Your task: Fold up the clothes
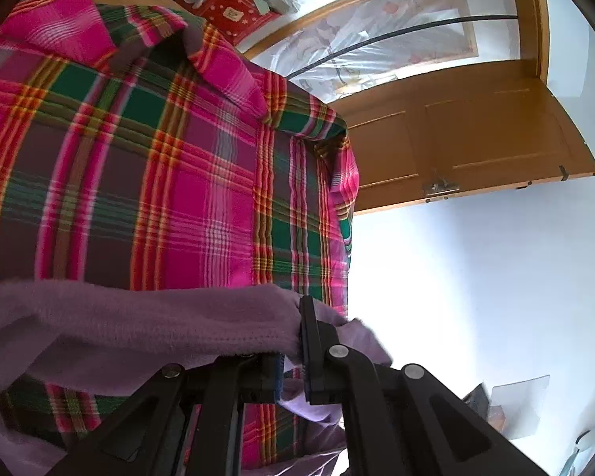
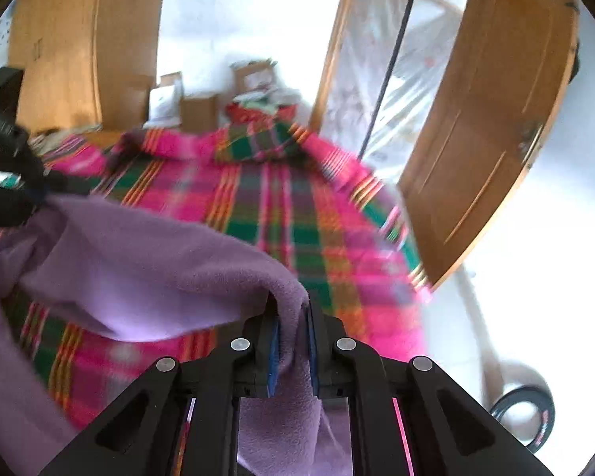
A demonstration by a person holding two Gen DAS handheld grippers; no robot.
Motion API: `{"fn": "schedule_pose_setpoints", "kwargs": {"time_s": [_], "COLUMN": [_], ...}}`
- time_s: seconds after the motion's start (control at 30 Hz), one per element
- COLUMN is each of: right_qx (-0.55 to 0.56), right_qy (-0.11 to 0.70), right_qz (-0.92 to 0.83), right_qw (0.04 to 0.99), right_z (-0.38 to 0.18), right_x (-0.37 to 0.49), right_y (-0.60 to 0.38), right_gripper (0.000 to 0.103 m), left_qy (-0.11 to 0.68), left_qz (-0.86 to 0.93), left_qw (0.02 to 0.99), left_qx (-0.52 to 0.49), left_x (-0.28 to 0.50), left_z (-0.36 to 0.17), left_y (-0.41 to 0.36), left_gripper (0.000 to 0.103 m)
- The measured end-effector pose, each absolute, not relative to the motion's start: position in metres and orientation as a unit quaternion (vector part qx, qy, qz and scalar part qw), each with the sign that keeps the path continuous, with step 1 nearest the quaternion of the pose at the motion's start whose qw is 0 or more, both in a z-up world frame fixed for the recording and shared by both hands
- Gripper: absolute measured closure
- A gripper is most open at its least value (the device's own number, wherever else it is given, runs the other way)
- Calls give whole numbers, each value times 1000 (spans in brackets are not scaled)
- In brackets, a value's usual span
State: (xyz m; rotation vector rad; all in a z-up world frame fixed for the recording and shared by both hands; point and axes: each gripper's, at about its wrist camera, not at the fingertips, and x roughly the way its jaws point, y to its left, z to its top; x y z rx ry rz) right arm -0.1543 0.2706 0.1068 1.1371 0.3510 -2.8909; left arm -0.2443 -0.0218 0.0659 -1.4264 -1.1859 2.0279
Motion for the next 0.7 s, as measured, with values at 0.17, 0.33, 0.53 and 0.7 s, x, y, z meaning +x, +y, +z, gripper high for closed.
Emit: {"fn": "schedule_pose_setpoints", "kwargs": {"time_s": [0.17,0.33,0.53,0.7], "right_qx": [365,407,402,391], "right_qy": [137,82,-18,-66], "right_qz": [-921,-910,-915,-918], "right_qw": [-10,1,-11,-7], "right_z": [98,81,100,110], "right_x": [-170,-173,-150,-100], "right_y": [269,288,336,359], "right_gripper": [90,82,73,73], "left_qy": [-398,-392,-366,-327], "left_qz": [730,725,749,768], "left_qw": [206,202,211,215], "left_qx": [-516,-529,-510,-508], "left_x": [-253,-249,-231,-188], "left_z": [63,50,61,66], "left_y": [-13,-19,-41,-51], "left_gripper": [97,86,72,71]}}
